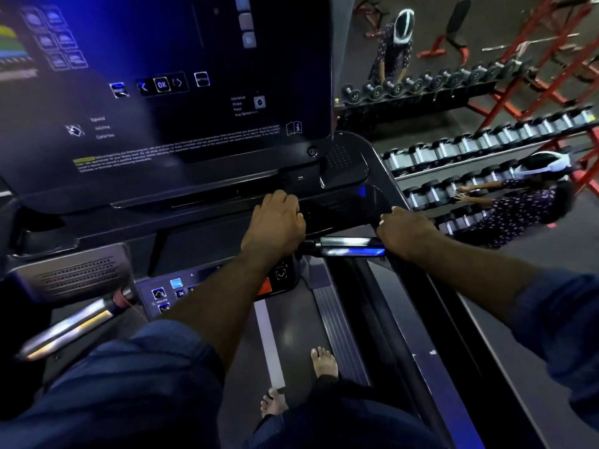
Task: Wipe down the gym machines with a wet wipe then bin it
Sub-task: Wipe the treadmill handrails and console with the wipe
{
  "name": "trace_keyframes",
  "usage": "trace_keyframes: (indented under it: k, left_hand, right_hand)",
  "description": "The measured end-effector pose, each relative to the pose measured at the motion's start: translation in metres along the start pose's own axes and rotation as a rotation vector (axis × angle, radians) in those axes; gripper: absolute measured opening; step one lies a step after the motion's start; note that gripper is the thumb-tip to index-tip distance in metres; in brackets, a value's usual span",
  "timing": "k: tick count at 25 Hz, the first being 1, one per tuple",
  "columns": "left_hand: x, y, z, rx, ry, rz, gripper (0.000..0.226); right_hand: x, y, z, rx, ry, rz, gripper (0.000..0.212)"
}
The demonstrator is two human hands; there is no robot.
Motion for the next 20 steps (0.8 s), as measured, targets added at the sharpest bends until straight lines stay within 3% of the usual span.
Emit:
trace_keyframes:
  k: [4, 6, 8, 11, 13, 16, 20]
  left_hand:
    - [0.001, 0.0, 0.003, -0.013, 0.005, -0.015, 0.015]
    - [0.0, 0.001, 0.004, -0.021, 0.008, -0.02, 0.013]
    - [0.001, -0.001, 0.004, -0.029, 0.003, -0.009, 0.013]
    - [0.003, -0.001, 0.005, -0.035, -0.011, 0.016, 0.015]
    - [0.004, 0.0, 0.007, -0.046, -0.015, 0.019, 0.015]
    - [0.005, -0.001, 0.008, -0.043, -0.034, 0.033, 0.014]
    - [0.007, -0.002, 0.008, -0.045, -0.029, 0.048, 0.016]
  right_hand:
    - [-0.004, 0.001, -0.007, 0.068, -0.085, 0.217, 0.031]
    - [0.0, 0.006, -0.014, 0.08, -0.192, 0.538, 0.029]
    - [0.019, 0.027, -0.028, 0.093, -0.405, 0.87, 0.041]
    - [0.053, 0.073, -0.039, 0.134, -0.555, 1.066, 0.058]
    - [0.054, 0.093, -0.035, 0.121, -0.611, 1.113, 0.063]
    - [0.028, 0.113, -0.021, -0.083, -0.641, 1.034, 0.072]
    - [0.028, 0.115, -0.026, -0.237, -0.608, 0.92, 0.069]
Point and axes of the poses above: each hand's wrist, its own z-axis towards the middle knuckle, its own x-axis out of the palm, y = z × x, the point moved 2 cm from there along z, towards the middle knuckle, and after that the axes turned 6 degrees about y, right-handed, at the moved point
